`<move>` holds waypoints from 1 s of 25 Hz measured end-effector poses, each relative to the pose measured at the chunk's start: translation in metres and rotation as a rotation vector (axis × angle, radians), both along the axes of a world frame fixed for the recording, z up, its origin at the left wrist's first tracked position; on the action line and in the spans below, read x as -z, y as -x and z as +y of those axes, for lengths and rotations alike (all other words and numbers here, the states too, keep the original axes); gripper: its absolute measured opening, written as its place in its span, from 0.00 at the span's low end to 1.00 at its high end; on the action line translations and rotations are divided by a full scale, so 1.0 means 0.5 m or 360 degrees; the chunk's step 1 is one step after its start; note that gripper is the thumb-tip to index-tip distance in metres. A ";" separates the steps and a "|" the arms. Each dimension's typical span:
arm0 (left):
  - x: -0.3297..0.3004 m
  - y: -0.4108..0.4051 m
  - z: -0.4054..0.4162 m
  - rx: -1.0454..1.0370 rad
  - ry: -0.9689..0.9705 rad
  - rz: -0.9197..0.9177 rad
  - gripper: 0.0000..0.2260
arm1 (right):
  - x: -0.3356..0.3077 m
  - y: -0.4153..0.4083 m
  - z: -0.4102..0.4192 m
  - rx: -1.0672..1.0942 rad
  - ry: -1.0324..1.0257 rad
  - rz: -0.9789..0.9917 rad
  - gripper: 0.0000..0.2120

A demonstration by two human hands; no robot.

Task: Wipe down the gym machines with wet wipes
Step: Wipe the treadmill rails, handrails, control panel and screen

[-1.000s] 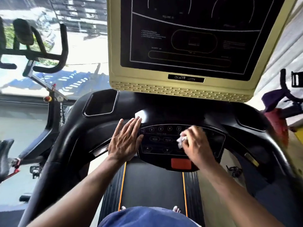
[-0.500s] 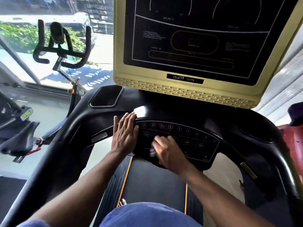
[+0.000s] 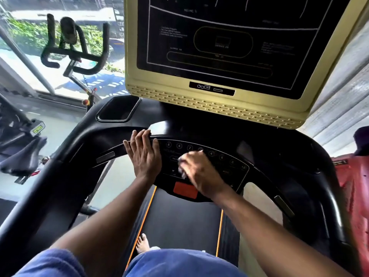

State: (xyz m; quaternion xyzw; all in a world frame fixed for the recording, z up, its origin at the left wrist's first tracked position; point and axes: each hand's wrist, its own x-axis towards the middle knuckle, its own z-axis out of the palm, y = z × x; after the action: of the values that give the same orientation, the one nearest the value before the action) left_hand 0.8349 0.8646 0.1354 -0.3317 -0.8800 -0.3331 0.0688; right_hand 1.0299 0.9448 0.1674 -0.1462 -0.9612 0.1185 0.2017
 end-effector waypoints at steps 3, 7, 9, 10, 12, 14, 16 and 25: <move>-0.001 -0.011 0.001 0.0031 0.0009 0.0067 0.23 | 0.055 -0.103 -0.022 -0.0298 -0.0242 -0.0043 0.13; 0.002 -0.017 -0.006 0.0185 0.0027 0.0223 0.24 | 0.051 -0.271 0.022 -0.0027 -0.0298 -0.0092 0.18; 0.001 -0.013 -0.004 0.0170 0.0040 0.0212 0.24 | 0.029 -0.307 0.065 0.0184 -0.0204 -0.0039 0.20; 0.002 -0.012 -0.002 0.0173 0.0043 0.0190 0.24 | 0.019 -0.309 0.075 0.0314 -0.0102 0.0006 0.22; 0.000 -0.016 -0.003 0.0172 0.0036 0.0177 0.24 | 0.037 -0.311 0.053 0.0473 0.0060 0.0040 0.24; -0.004 -0.018 -0.001 0.0171 0.0032 0.0174 0.24 | 0.098 -0.328 -0.009 0.0410 0.0085 0.0008 0.24; -0.005 -0.017 -0.002 0.0168 0.0036 0.0171 0.23 | 0.141 -0.341 -0.072 0.0278 0.0081 -0.0032 0.20; -0.012 0.010 -0.022 0.0326 0.0108 0.0109 0.24 | 0.112 -0.157 -0.115 -0.0041 0.0255 0.0195 0.19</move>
State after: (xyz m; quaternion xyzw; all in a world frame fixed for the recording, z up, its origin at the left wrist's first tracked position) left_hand 0.8300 0.8537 0.1416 -0.4331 -0.8494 -0.2968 0.0531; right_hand 1.1086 0.8873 0.1116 -0.1418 -0.9363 0.2063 0.2463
